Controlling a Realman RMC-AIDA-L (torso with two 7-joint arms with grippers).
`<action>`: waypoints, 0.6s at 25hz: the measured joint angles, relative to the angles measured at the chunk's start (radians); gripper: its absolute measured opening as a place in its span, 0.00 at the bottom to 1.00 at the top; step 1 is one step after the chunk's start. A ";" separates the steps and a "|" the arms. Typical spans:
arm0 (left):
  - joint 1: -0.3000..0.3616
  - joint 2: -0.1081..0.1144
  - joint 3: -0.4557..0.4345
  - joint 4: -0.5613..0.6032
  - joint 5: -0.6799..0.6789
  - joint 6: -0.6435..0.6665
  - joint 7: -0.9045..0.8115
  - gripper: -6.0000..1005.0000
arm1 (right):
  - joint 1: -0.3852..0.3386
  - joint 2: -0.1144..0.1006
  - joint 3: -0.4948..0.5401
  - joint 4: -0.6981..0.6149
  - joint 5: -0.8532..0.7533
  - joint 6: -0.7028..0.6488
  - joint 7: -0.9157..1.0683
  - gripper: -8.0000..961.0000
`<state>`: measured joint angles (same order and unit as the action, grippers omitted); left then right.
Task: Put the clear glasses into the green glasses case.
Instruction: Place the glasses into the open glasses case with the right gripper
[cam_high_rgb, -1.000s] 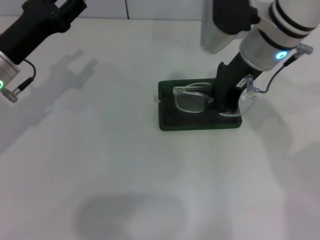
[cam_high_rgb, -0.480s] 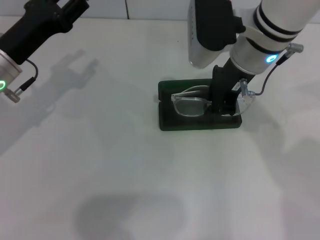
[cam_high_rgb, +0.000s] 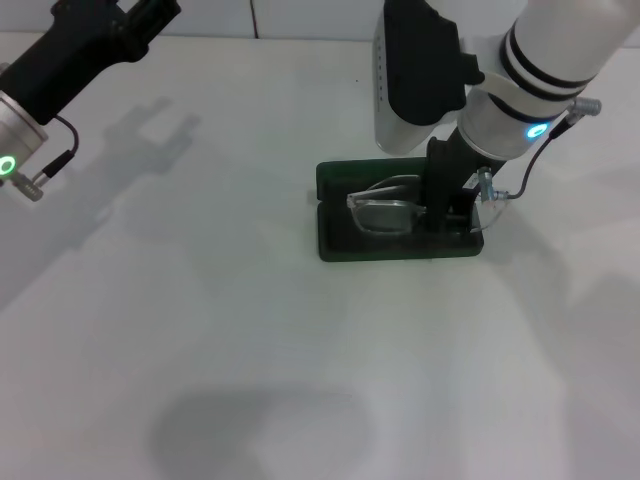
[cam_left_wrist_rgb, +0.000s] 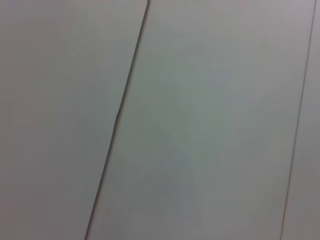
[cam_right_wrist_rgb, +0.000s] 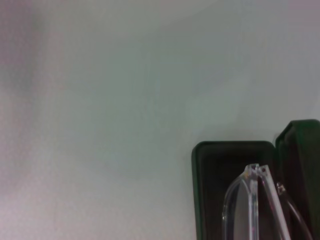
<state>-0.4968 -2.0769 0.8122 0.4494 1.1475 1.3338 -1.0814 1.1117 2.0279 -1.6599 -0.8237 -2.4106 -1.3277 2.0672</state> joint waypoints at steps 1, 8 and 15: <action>0.000 0.000 0.000 0.000 0.000 -0.001 0.000 0.62 | 0.002 0.000 -0.002 0.006 0.003 0.003 0.000 0.14; -0.001 -0.002 0.002 0.000 0.004 -0.002 0.002 0.62 | 0.013 0.000 0.000 0.027 0.021 -0.002 0.003 0.14; -0.014 -0.004 0.002 -0.001 0.025 -0.003 0.003 0.62 | 0.028 0.000 -0.004 0.056 0.033 0.004 0.013 0.14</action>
<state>-0.5105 -2.0808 0.8146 0.4488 1.1726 1.3308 -1.0787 1.1399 2.0279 -1.6634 -0.7674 -2.3774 -1.3234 2.0800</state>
